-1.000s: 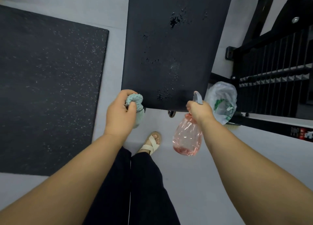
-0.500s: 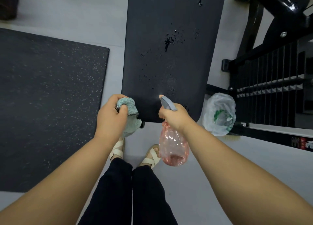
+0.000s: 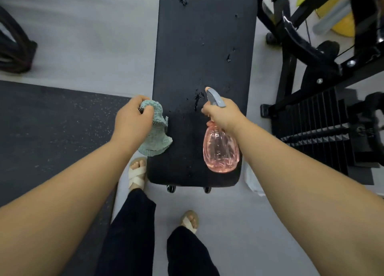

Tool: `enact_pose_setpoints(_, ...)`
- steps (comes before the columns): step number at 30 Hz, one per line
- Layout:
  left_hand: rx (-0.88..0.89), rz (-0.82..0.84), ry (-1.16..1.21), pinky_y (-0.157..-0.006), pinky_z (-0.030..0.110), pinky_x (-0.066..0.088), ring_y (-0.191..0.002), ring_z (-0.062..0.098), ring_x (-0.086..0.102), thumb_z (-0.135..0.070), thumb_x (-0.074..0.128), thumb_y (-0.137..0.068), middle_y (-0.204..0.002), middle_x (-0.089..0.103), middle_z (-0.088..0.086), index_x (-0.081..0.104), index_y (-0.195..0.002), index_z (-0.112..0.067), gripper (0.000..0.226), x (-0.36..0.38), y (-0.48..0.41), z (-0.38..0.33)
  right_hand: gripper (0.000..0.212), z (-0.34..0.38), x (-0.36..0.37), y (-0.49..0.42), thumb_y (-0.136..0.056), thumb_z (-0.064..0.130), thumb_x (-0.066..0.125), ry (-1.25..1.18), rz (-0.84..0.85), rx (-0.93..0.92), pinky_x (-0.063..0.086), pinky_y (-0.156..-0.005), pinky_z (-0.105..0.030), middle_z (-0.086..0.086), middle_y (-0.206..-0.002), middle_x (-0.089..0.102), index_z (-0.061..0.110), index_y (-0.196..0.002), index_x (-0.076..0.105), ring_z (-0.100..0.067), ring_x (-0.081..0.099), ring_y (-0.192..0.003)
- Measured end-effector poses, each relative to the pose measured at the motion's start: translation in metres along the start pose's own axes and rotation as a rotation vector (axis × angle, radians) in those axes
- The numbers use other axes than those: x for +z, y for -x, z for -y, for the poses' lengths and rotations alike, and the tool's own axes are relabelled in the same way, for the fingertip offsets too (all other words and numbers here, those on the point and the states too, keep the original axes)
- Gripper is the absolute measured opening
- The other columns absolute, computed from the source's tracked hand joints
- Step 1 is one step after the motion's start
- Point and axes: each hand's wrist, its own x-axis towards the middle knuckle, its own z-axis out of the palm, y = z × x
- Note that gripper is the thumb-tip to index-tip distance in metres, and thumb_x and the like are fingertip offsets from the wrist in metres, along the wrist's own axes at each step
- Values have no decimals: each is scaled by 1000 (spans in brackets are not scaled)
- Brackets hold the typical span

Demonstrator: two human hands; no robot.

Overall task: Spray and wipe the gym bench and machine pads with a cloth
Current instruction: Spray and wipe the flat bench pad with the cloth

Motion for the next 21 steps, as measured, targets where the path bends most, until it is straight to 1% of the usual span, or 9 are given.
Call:
enact_pose_setpoints(3, 30, 38, -25, -71, 29, 36, -85, 17, 49, -21, 39, -92, -90, 56, -3, 57, -100, -21, 20, -7, -41, -30, 8, 29, 2, -20, -85, 17, 63, 14, 39, -39, 54, -79, -36, -3, -89, 57, 16, -93, 60, -17, 60, -66)
enact_pose_setpoints(5, 54, 68, -35, -69, 27, 35, -86, 16, 49, -24, 39, -92, -90, 57, -5, 57, -96, -21, 19, -10, -70, -47, 8, 45, 6, -34, -83, 16, 61, 47, 50, -26, 55, -76, -37, -4, -84, 55, 13, -90, 60, -18, 59, -64)
enact_pose_setpoints(7, 81, 121, -56, -62, 25, 33, -77, 13, 47, -26, 38, -93, -78, 53, -8, 55, -85, -23, 19, -15, -106, -62, 4, 62, 9, -53, -80, 14, 58, 11, 17, 16, 54, -69, -36, -5, -77, 50, 12, -80, 54, -17, 52, -59)
enact_pose_setpoints(9, 102, 150, -88, -55, 27, 29, -63, 11, 39, -29, 38, -95, -63, 41, -6, 45, -67, -23, 29, -21, -142, -78, 4, 79, 6, -74, -78, 14, 56, -18, -41, 53, 53, -68, -40, -5, -77, 50, 12, -81, 56, -18, 52, -62)
enact_pose_setpoints(11, 117, 171, -135, -54, 32, 25, -57, 17, 31, -31, 40, -95, -58, 33, -1, 36, -60, -18, 38, -28, -180, -93, 15, 100, -5, -98, -81, 17, 57, -45, -109, 83, 55, -75, -42, -5, -81, 54, 7, -91, 62, -16, 59, -60)
enact_pose_setpoints(13, 144, 195, -170, -55, 33, 24, -58, 21, 30, -31, 43, -94, -55, 31, 1, 34, -57, -15, 41, -31, -212, -105, 16, 120, -19, -118, -85, 19, 58, -97, -174, 65, 55, -82, -42, -3, -86, 60, 10, -97, 64, -12, 63, -58)
enact_pose_setpoints(16, 155, 238, -233, -60, 31, 33, -60, 23, 42, -35, 44, -94, -55, 43, 2, 53, -69, -12, 35, -28, -267, -128, 11, 157, -42, -152, -89, 19, 56, -102, -291, -35, 55, -76, -37, -1, -85, 61, 14, -97, 62, -15, 67, -68)
enact_pose_setpoints(19, 231, 275, -270, -64, 30, 33, -70, 23, 47, -38, 40, -96, -65, 48, -1, 49, -77, -21, 28, -13, -308, -158, 22, 189, -67, -181, -86, 30, 56, -63, -393, -85, 41, -60, -35, -2, -65, 50, 13, -72, 56, -17, 47, -58)
enact_pose_setpoints(21, 275, 279, -280, -68, 29, 31, -79, 23, 48, -40, 37, -98, -81, 50, 0, 48, -87, -17, 28, 1, -330, -178, 32, 210, -84, -197, -85, 43, 54, -43, -426, -63, 36, -61, -32, 3, -61, 49, 20, -63, 50, -16, 44, -58)
